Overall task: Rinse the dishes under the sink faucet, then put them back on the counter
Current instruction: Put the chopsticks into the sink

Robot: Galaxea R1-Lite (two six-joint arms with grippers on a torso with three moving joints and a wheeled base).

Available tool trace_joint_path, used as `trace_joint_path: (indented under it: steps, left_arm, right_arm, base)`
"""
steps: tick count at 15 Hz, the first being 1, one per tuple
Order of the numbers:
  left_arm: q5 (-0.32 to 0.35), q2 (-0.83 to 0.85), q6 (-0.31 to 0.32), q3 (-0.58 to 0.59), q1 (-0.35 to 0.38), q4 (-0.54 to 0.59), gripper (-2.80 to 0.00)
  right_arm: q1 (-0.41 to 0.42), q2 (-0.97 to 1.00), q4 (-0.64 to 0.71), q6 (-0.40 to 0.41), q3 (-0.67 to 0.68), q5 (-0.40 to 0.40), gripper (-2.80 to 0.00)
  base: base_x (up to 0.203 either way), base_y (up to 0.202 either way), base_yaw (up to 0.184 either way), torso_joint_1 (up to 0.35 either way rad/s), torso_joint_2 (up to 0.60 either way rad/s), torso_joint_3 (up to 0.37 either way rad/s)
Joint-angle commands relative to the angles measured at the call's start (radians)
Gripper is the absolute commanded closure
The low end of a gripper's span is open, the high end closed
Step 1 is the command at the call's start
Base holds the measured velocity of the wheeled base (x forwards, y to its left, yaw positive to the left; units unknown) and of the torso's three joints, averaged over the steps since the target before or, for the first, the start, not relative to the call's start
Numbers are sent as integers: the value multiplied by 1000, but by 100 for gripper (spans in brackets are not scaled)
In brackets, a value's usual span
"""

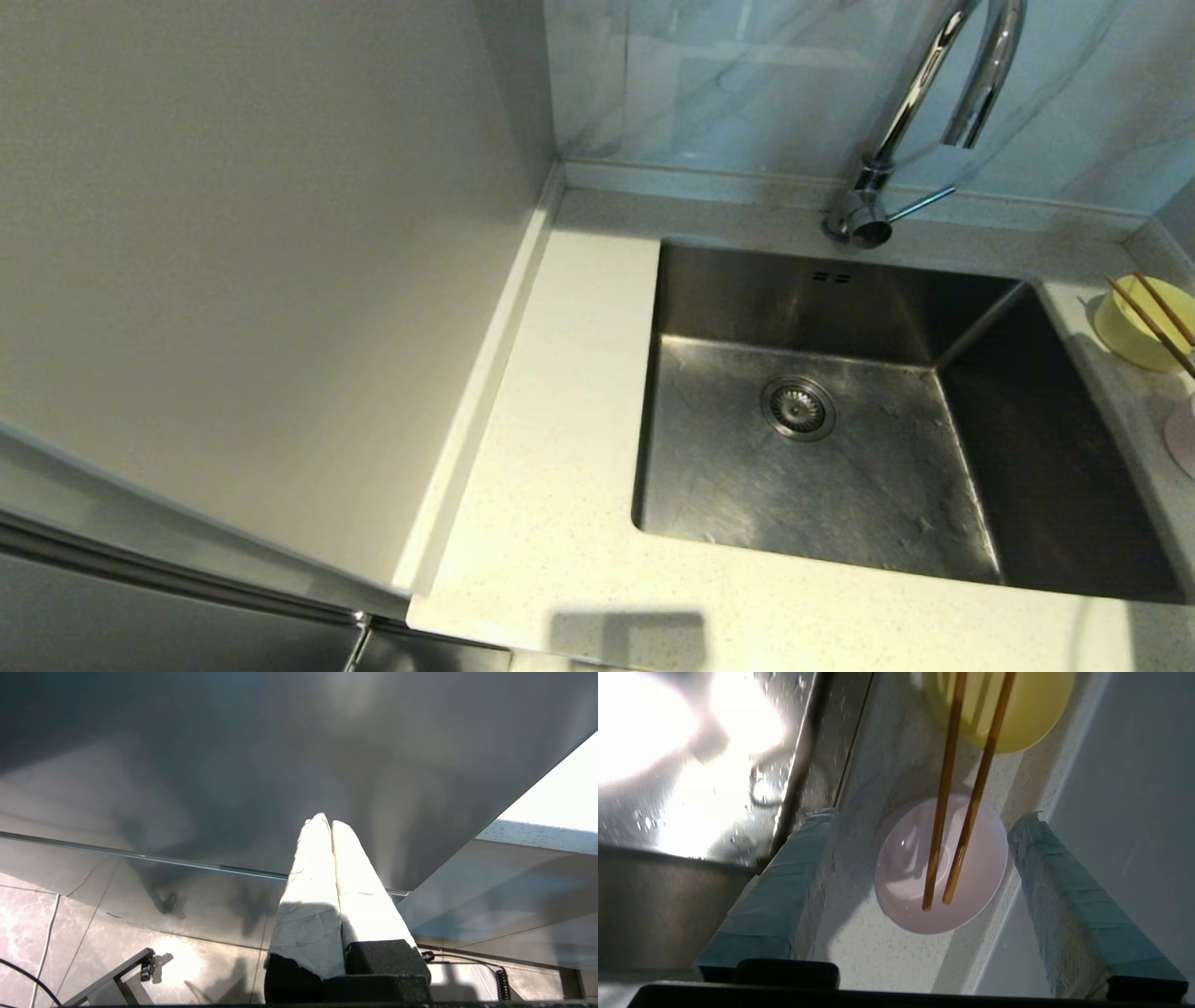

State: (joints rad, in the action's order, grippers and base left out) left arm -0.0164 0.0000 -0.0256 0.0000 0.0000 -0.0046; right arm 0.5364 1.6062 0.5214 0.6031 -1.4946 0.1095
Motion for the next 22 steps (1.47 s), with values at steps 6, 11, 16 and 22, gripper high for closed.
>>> trace_joint_path:
  steps: [6, 11, 16, 22]
  left_arm:
    - [0, -3, 0, 0, 0, 0, 0]
    - [0, -3, 0, 0, 0, 0, 0]
    - [0, -3, 0, 0, 0, 0, 0]
    - [0, -3, 0, 0, 0, 0, 0]
  right_arm:
    - [2, 72, 11, 113, 2, -36, -280]
    - [-3, 139, 9, 71, -37, -60, -280]
    - [-39, 161, 9, -41, -47, -50, -280]
    - [-58, 180, 7, -120, -55, -62, -280]
  base:
    - [0, 0, 0, 0, 0, 0]
    - [0, 0, 0, 0, 0, 0]
    - [0, 0, 0, 0, 0, 0]
    - [0, 0, 0, 0, 0, 0]
